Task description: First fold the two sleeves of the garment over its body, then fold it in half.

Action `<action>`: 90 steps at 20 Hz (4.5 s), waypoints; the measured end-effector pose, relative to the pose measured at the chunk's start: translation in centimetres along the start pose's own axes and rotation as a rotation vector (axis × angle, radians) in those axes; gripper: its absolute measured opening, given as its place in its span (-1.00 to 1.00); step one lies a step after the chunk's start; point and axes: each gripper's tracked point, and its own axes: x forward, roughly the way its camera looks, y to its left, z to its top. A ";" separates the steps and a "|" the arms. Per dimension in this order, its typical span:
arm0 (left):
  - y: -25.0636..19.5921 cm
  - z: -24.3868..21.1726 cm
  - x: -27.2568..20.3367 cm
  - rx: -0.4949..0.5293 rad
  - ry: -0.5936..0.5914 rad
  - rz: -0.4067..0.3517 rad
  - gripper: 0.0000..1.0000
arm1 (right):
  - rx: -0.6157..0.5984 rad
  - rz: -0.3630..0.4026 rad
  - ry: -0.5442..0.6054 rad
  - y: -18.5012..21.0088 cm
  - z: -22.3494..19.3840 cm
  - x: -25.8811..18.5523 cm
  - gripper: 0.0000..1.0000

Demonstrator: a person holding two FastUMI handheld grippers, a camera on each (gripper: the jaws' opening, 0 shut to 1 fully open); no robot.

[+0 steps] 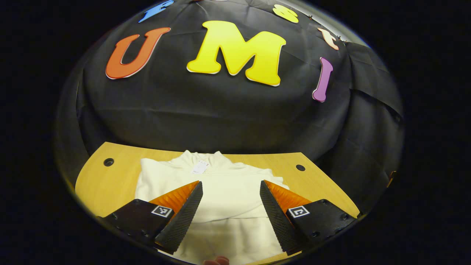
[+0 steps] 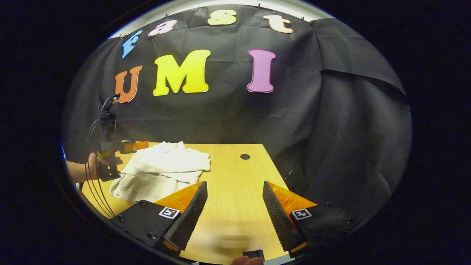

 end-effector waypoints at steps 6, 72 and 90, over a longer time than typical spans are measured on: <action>5.8 -5.2 -8.3 0.037 0.055 0.122 0.96 | 0.008 0.054 0.044 4.0 -1.0 2.9 0.90; 11.0 7.1 -4.5 -0.179 -0.018 0.025 -0.94 | 0.299 0.306 0.221 19.6 7.2 18.8 -0.88; 17.8 5.2 20.2 -0.049 0.046 0.100 -0.94 | 0.211 0.291 0.170 23.9 7.5 45.9 -0.89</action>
